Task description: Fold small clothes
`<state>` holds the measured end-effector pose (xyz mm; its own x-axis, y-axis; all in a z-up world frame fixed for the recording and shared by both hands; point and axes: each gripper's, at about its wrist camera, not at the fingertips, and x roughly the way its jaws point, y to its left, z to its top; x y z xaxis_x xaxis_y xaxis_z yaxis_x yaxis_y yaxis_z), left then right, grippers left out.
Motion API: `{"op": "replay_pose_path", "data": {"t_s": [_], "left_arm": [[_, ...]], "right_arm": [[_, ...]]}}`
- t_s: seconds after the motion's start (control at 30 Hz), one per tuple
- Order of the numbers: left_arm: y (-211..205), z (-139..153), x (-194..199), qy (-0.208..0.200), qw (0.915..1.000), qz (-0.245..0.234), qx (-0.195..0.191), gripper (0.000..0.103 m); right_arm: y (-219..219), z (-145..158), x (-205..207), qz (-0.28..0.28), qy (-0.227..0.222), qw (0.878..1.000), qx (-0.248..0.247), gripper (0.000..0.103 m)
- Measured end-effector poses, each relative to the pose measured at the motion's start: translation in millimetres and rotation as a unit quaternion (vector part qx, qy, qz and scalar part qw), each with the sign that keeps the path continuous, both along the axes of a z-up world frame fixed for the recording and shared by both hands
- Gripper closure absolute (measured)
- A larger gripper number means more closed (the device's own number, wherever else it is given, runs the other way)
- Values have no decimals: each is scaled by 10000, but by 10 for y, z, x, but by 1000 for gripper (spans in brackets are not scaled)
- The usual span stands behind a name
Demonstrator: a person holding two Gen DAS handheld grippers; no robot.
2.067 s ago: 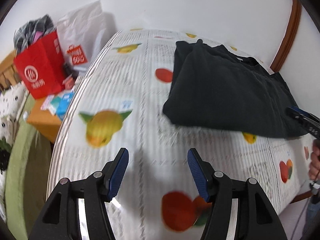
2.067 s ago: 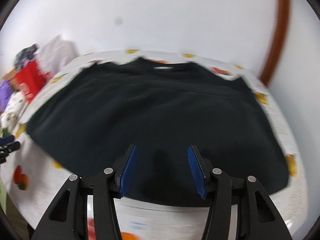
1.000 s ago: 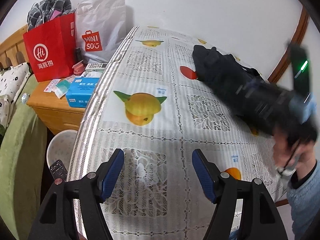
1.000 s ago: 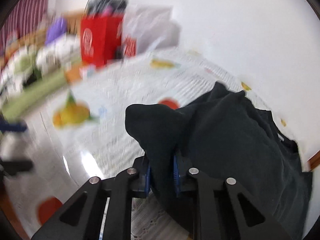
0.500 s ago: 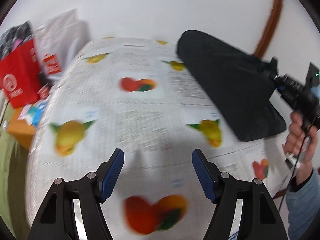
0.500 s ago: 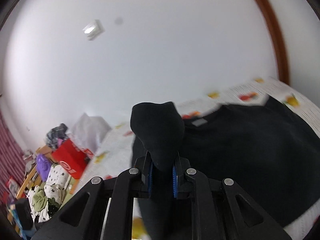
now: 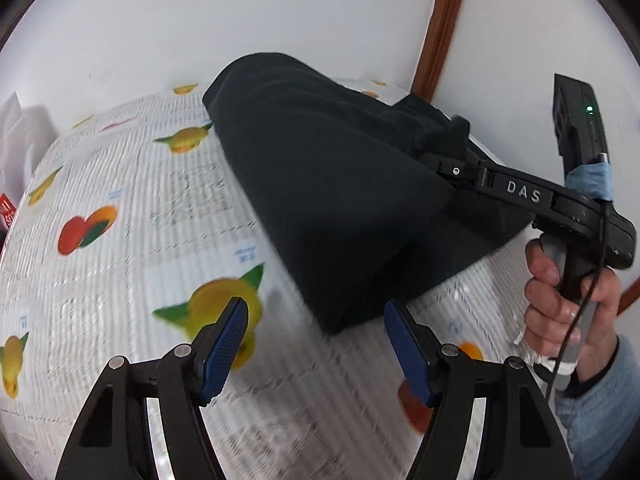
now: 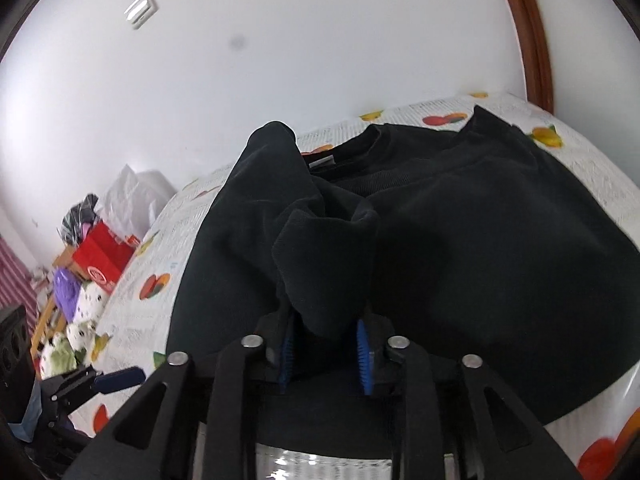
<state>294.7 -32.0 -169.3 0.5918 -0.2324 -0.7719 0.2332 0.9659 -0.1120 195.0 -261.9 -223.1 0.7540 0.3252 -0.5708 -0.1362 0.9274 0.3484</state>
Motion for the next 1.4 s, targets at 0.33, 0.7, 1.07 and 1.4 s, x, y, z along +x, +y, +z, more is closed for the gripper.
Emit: {"op": "replay_pose_path", "data": {"t_s": [0.33,0.7,1.07,1.4], "left_arm": [[-63,-150,104,93,9989,336,-307,75],[263,-73,-88,-120,9982,480,-343,84],[994,-1,-462,-120,9937,1064,-342,84],[973,9,-609,-111,9951,790,-578,42]], "right_arm": [[-8,-108,220,270,-79,9960,-849,75],[245,-127,234,297,-99,9934,-1104,79],[952,-110,271,839,-87,9908,-1063,79],[964,115,107,1003,-207,9933,-538,47]]}}
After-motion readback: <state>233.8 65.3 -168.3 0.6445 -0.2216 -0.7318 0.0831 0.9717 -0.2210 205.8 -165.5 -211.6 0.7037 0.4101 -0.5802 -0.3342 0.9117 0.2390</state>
